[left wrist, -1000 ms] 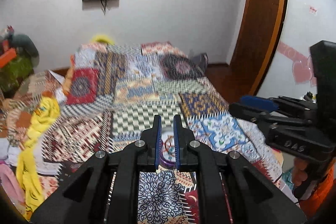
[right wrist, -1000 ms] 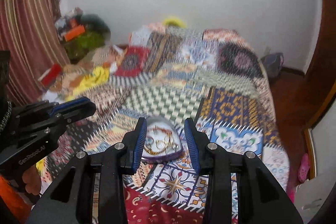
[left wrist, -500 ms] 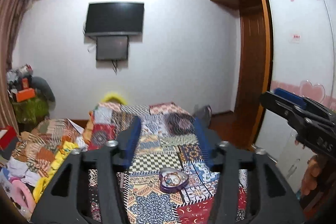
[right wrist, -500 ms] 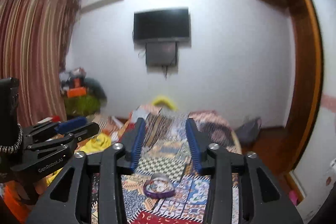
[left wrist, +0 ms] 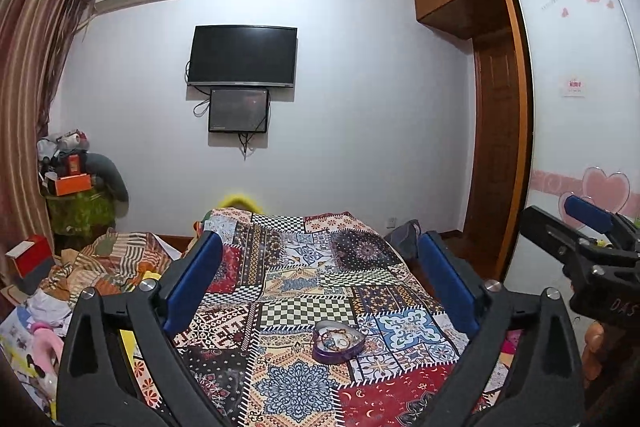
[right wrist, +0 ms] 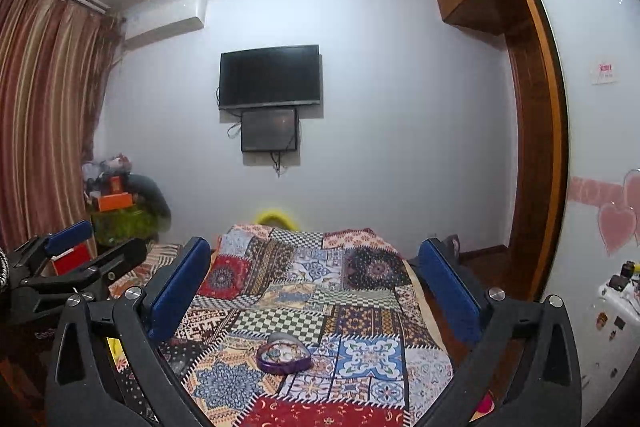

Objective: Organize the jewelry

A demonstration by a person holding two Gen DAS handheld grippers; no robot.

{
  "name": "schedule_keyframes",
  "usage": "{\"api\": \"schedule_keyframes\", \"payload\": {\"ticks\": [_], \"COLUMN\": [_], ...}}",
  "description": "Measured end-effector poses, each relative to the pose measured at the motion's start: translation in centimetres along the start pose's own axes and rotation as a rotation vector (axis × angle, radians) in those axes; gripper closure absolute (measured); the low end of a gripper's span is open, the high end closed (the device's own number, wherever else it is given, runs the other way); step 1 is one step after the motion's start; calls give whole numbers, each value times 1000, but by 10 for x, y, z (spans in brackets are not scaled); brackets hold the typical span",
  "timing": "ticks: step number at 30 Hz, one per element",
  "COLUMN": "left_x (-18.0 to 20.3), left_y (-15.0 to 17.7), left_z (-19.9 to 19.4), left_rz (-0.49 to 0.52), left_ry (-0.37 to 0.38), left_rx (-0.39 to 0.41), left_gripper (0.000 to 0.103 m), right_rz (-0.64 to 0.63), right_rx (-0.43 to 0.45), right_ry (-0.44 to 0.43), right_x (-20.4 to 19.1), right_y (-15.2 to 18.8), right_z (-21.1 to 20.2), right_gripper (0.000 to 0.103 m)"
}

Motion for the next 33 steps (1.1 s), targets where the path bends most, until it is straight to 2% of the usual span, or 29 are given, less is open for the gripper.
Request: {"api": "schedule_keyframes", "payload": {"ticks": [7, 33], "left_x": [0, 3], "left_y": [4, 10], "left_z": [1, 6], "left_rz": [3, 12], "left_ry": [-3, -14], "left_rx": [-14, -32], "left_gripper": [4, 1], "right_rz": [-8, -3], "right_rx": [-10, -42], "right_ry": [10, 23], "right_x": [5, 8], "right_y": [5, 5], "right_z": [-13, -11], "right_gripper": [0, 0]}}
Point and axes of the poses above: each gripper's, at about its wrist camera, not at the fingertips, and z roughly the way its jaws point, x to its right, y to its underside, the point moved 6 cm from there along z, roughly the way its jaws point, and after that the axes turned 5 degrees about z, right-handed, at the moved point
